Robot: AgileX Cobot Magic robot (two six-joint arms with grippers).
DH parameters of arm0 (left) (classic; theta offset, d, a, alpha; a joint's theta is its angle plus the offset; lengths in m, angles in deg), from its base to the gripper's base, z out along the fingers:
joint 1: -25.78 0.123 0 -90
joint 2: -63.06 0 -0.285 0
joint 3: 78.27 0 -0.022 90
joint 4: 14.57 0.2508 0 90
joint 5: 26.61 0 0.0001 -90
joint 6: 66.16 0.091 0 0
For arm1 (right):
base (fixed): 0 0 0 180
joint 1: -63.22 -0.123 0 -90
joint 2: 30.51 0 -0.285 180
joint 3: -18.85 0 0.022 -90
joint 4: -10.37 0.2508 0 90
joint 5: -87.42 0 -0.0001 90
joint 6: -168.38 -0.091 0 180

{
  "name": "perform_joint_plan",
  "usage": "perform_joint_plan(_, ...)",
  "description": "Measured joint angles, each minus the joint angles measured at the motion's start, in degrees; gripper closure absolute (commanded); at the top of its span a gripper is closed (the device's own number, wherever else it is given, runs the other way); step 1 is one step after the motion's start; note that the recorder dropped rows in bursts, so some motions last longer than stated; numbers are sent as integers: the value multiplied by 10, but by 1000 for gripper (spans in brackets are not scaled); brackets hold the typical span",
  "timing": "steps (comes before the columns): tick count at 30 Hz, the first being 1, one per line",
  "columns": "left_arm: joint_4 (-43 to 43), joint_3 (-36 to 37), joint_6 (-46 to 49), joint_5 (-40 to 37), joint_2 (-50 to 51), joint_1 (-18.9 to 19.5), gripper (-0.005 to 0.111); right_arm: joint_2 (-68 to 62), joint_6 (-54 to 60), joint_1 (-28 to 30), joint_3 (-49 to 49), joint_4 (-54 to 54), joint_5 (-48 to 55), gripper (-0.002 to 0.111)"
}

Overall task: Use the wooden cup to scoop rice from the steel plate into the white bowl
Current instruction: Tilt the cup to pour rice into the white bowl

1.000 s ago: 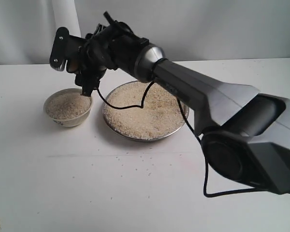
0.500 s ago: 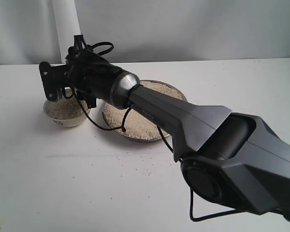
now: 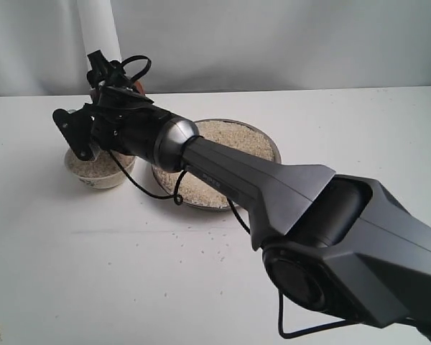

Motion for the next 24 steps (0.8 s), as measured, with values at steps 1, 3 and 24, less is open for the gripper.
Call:
perform_joint_plan(1, 0, 0, 0, 0, 0, 0, 107, 0, 9, 0, 0, -1, -2, 108)
perform_joint_plan(3, 0, 0, 0, 0, 0, 0, 107, 0, 20, -1, 0, -1, -9, 108)
perform_joint_plan(24, 0, 0, 0, 0, 0, 0, 107, 0, 102, -12, 0, -51, -33, 108)
